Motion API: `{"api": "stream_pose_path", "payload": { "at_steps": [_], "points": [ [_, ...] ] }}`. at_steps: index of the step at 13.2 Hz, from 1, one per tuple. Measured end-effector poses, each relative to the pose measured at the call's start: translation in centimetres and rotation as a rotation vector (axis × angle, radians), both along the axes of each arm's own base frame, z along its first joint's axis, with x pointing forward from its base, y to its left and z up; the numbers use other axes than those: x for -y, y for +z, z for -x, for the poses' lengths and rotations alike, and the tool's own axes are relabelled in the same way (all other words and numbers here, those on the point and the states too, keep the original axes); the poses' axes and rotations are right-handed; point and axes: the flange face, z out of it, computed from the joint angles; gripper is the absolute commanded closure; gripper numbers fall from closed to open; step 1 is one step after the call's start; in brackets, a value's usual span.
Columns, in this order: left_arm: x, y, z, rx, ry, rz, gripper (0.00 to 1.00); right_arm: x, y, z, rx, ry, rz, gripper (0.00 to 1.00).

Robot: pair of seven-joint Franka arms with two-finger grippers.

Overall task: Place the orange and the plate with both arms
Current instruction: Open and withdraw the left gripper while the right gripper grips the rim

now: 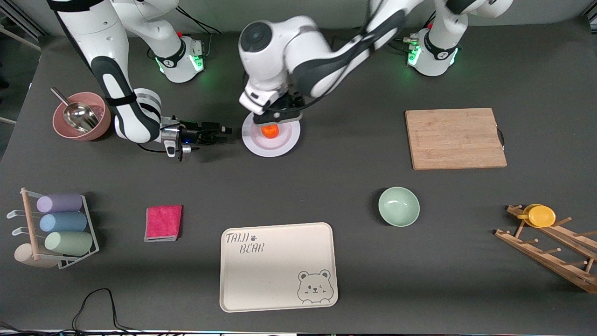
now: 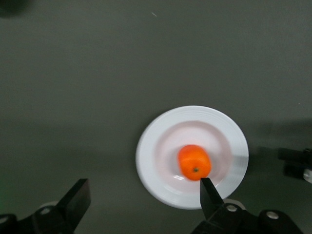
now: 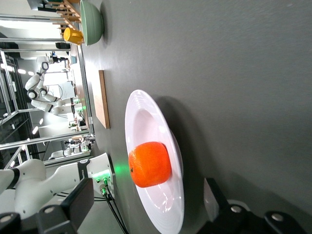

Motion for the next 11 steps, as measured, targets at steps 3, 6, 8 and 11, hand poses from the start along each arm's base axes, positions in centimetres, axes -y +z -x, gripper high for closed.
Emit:
{"api": "stream_pose_path", "payload": {
  "at_steps": [3, 6, 8, 11],
  "points": [
    [-11.3, 9.1, -5.2, -0.045, -0.028, 0.038, 0.0, -0.9, -0.6, 0.6, 0.042, 0.015, -0.011, 0.0],
    [-23.9, 14.5, -9.5, -0.051, -0.044, 0.054, 0.0, -2.3, -1.5, 1.3, 0.081, 0.029, -0.022, 0.0],
    [-32.2, 16.3, -11.9, -0.042, -0.049, 0.059, 0.0, -3.5, -2.0, 1.8, 0.111, 0.041, -0.032, 0.01],
    [-41.9, 17.1, -14.3, -0.027, -0.049, 0.075, 0.0, -5.0, -2.0, 2.2, 0.147, 0.06, -0.045, 0.08]
  ]
}}
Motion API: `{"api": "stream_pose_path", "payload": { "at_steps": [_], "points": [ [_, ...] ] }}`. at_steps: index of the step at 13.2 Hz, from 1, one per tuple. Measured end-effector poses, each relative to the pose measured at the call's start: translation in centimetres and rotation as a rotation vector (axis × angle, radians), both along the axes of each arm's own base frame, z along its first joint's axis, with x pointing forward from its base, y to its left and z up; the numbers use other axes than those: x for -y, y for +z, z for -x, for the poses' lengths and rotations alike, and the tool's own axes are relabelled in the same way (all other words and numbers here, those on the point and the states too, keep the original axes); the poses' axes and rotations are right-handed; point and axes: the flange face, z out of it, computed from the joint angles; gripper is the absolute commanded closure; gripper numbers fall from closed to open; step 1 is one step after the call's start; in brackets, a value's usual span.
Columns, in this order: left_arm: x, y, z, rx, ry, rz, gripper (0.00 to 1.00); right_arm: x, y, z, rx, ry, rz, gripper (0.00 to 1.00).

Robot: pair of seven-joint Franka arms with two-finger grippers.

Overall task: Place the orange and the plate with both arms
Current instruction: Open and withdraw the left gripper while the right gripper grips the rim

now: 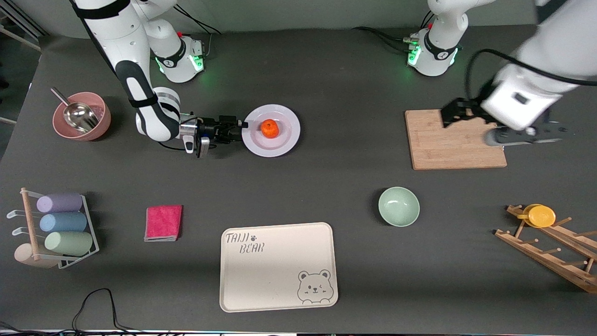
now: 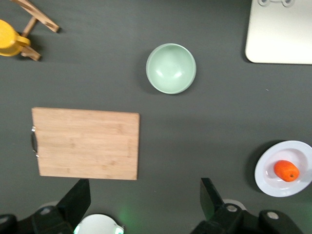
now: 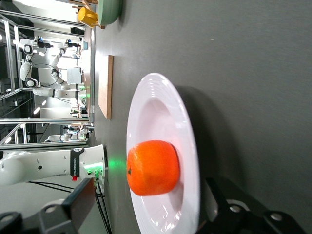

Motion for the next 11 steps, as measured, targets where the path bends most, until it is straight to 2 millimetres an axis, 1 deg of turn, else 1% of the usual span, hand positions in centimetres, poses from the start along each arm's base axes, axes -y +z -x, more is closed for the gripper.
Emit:
{"api": "stream_pose_path", "payload": {
  "at_steps": [2, 3, 6, 8, 10, 11],
  "points": [
    [-4.3, -0.1, -0.8, 0.003, -0.019, 0.01, 0.0, -0.6, 0.0, 0.2, 0.03, 0.018, -0.005, 0.19],
    [-6.1, -0.2, -1.1, 0.005, -0.028, 0.013, 0.0, -0.7, 0.0, 0.2, 0.045, 0.026, -0.007, 0.2],
    [-9.6, -0.5, -1.5, 0.016, -0.032, 0.02, 0.0, -0.8, 0.0, 0.3, 0.076, 0.042, -0.02, 0.37],
    [-10.4, -0.5, -1.8, 0.029, -0.024, 0.021, 0.0, -0.9, 0.1, 0.3, 0.092, 0.051, -0.026, 0.46],
    [-10.6, -0.7, -2.1, 0.046, -0.02, 0.017, 0.0, -0.9, 0.0, 0.4, 0.104, 0.059, -0.035, 0.52],
    [-10.8, -1.1, -2.3, 0.054, -0.016, 0.013, 0.0, -1.0, 0.0, 0.4, 0.105, 0.061, -0.04, 0.55]
  ]
}}
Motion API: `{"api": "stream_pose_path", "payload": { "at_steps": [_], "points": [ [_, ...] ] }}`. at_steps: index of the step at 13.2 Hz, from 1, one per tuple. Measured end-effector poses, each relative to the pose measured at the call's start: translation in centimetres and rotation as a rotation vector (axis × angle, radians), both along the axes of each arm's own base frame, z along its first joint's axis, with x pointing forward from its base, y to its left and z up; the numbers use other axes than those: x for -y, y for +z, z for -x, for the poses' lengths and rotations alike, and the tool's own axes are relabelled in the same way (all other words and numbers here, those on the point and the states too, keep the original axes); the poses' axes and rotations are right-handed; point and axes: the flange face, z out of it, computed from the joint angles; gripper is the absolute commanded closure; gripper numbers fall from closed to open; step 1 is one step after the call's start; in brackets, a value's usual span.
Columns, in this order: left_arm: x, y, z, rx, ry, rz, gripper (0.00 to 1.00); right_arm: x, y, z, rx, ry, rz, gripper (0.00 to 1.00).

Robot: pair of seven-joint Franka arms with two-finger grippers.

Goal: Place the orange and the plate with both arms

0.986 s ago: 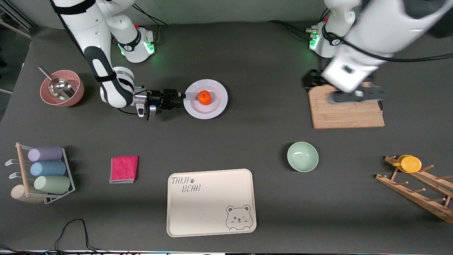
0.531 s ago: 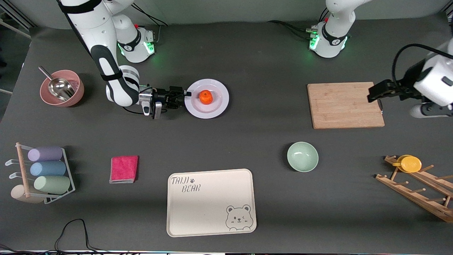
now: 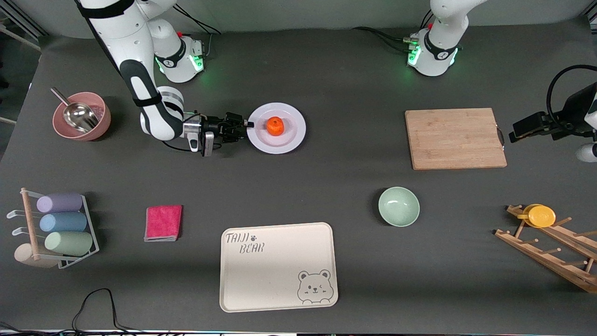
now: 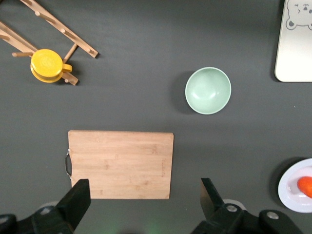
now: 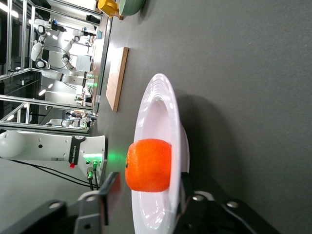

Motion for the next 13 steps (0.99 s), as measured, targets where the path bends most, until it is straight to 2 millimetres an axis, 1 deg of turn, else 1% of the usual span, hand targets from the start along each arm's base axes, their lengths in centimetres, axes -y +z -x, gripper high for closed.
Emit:
{"api": "stream_pose_path", "payload": {
  "at_steps": [2, 4, 6, 9, 13],
  "points": [
    [-0.9, -1.2, -0.4, 0.015, 0.004, -0.006, 0.0, 0.0, -0.2, 0.1, 0.012, 0.007, -0.001, 0.63],
    [-1.7, -2.4, -0.2, 0.029, -0.003, -0.024, 0.0, 0.1, -0.5, 0.3, 0.016, 0.013, 0.0, 0.63],
    [-2.0, -2.9, 0.4, 0.037, -0.009, -0.047, 0.0, 0.1, -0.7, 0.4, 0.019, 0.016, 0.001, 0.63],
    [-2.0, -2.3, 1.3, 0.048, -0.016, -0.064, 0.0, 0.1, -1.1, 0.6, 0.024, 0.02, -0.011, 0.63],
    [-2.7, -1.4, 1.8, 0.066, -0.041, -0.065, 0.0, 0.2, -2.0, 1.1, 0.032, 0.023, -0.019, 0.64]
  ]
}}
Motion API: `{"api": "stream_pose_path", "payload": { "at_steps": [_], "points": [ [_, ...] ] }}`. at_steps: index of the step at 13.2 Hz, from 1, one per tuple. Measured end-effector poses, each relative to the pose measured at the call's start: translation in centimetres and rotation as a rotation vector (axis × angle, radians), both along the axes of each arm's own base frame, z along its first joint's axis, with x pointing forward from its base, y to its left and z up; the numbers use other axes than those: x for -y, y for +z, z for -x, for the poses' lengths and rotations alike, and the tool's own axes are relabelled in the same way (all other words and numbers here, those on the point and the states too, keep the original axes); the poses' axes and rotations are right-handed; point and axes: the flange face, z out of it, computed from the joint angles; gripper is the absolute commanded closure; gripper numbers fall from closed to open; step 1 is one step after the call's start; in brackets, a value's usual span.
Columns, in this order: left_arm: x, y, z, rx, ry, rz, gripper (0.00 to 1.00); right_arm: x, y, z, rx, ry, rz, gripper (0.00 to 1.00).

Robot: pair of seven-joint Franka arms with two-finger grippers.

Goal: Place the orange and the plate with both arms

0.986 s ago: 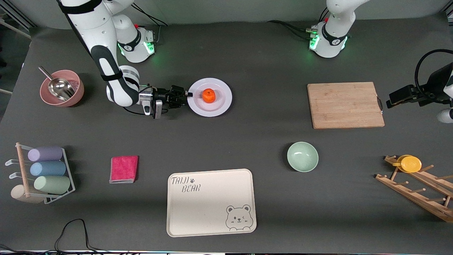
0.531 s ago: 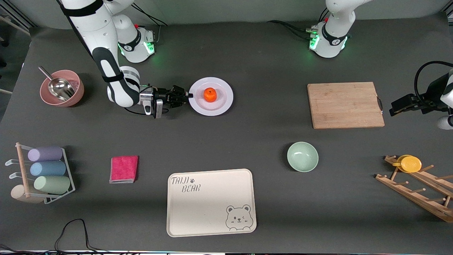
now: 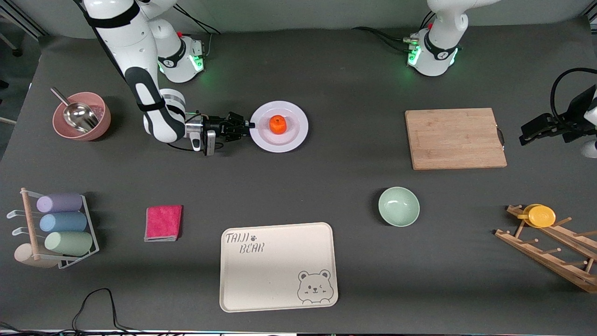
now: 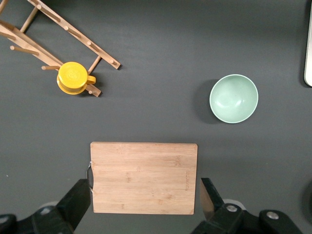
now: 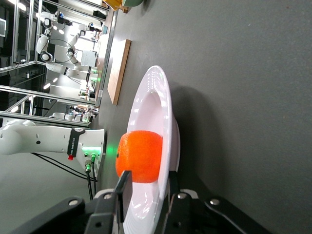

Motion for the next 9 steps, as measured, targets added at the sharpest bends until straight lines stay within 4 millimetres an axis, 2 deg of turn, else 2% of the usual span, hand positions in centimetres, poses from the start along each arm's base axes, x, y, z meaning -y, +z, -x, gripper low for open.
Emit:
{"api": "stream_pose_path", "payload": {
  "at_steps": [2, 4, 6, 9],
  "points": [
    [-0.3, 0.6, 0.3, 0.011, -0.009, -0.001, 0.0, 0.1, -0.5, 0.3, 0.001, 0.001, -0.003, 0.69],
    [-0.1, 1.4, 0.7, 0.025, -0.017, -0.002, 0.0, 0.0, -0.7, 0.5, -0.008, 0.001, -0.015, 0.81],
    [0.2, 2.2, 1.0, 0.036, -0.022, -0.001, 0.0, -0.1, -0.9, 0.7, -0.006, 0.006, -0.024, 0.98],
    [0.5, 2.7, 1.1, 0.043, -0.028, -0.001, 0.0, -0.2, -1.1, 0.9, -0.011, 0.01, -0.042, 1.0]
  ]
}}
